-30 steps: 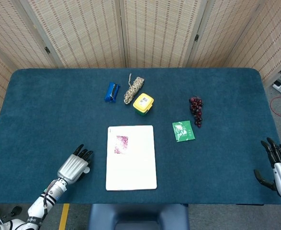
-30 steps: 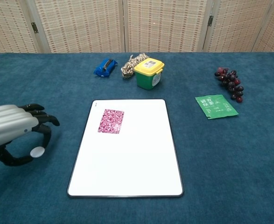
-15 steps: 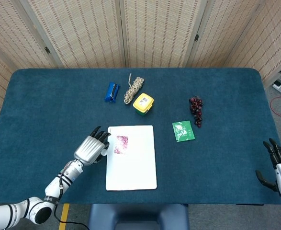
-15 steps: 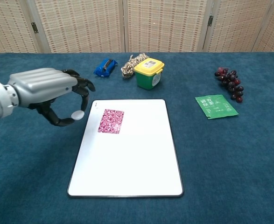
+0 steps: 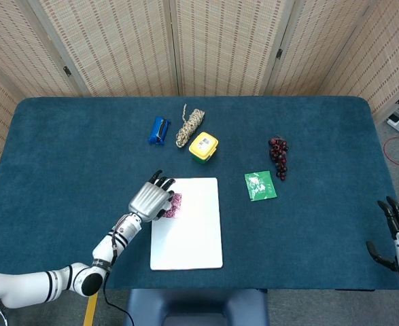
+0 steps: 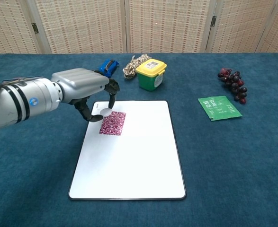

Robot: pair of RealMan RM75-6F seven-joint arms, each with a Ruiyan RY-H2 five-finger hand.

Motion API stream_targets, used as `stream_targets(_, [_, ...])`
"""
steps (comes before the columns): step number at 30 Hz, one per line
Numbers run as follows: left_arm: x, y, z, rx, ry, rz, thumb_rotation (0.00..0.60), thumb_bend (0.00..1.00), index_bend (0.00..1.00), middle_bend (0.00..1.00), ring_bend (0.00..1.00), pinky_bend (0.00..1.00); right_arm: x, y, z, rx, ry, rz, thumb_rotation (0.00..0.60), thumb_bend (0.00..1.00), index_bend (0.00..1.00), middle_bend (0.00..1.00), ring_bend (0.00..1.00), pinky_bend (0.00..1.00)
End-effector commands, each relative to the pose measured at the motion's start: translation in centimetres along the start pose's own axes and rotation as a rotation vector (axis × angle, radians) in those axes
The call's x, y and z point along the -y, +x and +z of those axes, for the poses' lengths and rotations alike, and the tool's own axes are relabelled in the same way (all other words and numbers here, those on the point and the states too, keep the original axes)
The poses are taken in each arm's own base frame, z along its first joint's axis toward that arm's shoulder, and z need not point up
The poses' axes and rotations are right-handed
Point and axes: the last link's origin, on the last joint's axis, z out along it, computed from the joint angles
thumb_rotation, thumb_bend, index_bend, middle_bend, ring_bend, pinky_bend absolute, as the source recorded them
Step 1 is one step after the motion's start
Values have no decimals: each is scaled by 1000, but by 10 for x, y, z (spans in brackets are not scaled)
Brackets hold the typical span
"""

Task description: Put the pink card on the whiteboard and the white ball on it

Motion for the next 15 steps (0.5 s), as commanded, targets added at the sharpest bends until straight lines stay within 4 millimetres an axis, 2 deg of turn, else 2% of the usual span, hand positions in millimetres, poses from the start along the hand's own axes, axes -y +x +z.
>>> stream_targets(1, [-6, 2, 7, 3, -1, 0, 600, 444, 451, 180, 166, 0, -1, 0, 1, 1, -1, 1, 600, 365, 1, 44, 89, 42])
stream_targets(7, [-14, -1, 19, 24, 7, -9, 600, 445, 447, 180, 166, 0, -3, 0, 1, 2, -5, 3, 600, 365, 1, 44, 90, 42])
stream_targets(15, [-15, -4, 28, 46, 33, 6, 600, 445, 435, 180, 166, 0, -8, 0, 1, 1, -15, 7, 600, 365, 1, 44, 90, 42])
